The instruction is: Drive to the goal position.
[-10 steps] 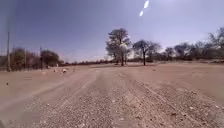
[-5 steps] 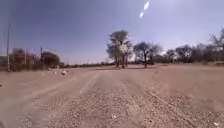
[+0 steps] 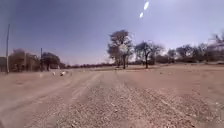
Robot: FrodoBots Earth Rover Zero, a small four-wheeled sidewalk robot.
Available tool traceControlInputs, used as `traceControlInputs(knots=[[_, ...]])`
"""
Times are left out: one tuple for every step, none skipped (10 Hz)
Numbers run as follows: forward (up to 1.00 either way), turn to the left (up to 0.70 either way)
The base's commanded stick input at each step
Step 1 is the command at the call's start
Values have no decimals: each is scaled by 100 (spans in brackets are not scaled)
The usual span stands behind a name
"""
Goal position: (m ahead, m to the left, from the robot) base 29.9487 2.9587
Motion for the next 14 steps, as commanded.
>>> traceControlInputs(knots=[[85, 0], [85, 0], [85, 0], [85, 0], [85, 0], [85, 0], [85, 0], [85, 0], [85, 0], [85, 0], [85, 0], [85, 0], [85, 0], [85, 0]])
